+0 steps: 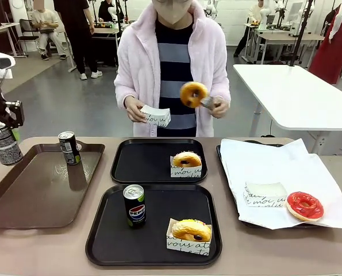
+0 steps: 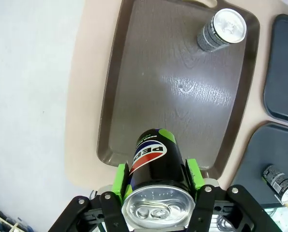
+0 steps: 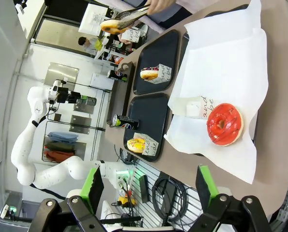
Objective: Set up donuts and drinks on trays.
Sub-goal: Pick up one Pepsi coke from the Handle tray and place it on the Flat Tray without a Pepsi coke.
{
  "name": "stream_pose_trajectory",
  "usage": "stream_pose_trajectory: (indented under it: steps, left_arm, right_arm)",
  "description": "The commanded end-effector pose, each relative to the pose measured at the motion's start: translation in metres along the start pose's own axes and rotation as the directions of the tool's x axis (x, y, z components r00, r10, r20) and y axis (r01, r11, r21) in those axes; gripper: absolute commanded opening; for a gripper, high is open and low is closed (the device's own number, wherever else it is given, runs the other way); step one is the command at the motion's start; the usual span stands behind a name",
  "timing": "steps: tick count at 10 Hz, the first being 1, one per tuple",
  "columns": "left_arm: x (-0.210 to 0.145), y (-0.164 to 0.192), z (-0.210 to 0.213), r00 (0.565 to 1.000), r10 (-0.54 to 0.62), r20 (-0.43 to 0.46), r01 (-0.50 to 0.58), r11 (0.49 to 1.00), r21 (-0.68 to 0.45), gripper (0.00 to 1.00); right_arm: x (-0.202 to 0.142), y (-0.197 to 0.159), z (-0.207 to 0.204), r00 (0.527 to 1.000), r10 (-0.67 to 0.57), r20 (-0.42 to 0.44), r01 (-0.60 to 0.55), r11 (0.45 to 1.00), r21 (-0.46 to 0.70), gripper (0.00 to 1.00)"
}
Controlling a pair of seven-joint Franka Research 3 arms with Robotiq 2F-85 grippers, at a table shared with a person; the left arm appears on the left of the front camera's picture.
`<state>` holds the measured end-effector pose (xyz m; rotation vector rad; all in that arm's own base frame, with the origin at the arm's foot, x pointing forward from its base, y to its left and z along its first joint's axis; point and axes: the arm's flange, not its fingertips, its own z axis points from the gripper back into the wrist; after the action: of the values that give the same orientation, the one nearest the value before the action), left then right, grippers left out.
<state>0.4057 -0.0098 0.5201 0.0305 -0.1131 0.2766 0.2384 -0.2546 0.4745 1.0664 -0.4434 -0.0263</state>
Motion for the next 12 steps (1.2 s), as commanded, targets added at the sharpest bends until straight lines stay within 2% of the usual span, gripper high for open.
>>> stream_pose_trajectory:
  steps: [1,5,9,11,12]
  left_arm:
    - [-0.004,-0.023,-0.015,1.0,-0.025,-0.015,0.024,0.999,-0.032,0.4]
    - [-0.016,-0.12,-0.032,0.993,-0.121,0.003,0.121,0.99,-0.069,0.4]
    - [-0.021,-0.19,-0.051,0.979,-0.203,-0.009,0.199,0.967,-0.157,0.4]
    - [-0.025,-0.189,-0.052,0.967,-0.255,-0.004,0.252,0.96,-0.122,0.4]
    - [-0.028,-0.157,-0.043,0.964,-0.264,-0.042,0.263,0.964,-0.024,0.4]
  right_arm:
    - [0.002,0.0,0.001,1.0,0.017,0.017,-0.018,1.0,0.024,1.0]
    - [0.002,0.0,0.001,1.0,0.017,0.017,-0.018,1.0,0.024,1.0]
    - [0.002,0.0,0.001,1.0,0.017,0.017,-0.018,1.0,0.024,1.0]
    - [0.002,0.0,0.001,1.0,0.017,0.017,-0.018,1.0,0.024,1.0]
    - [0.002,0.0,0.001,1.0,0.017,0.017,-0.018,1.0,0.024,1.0]
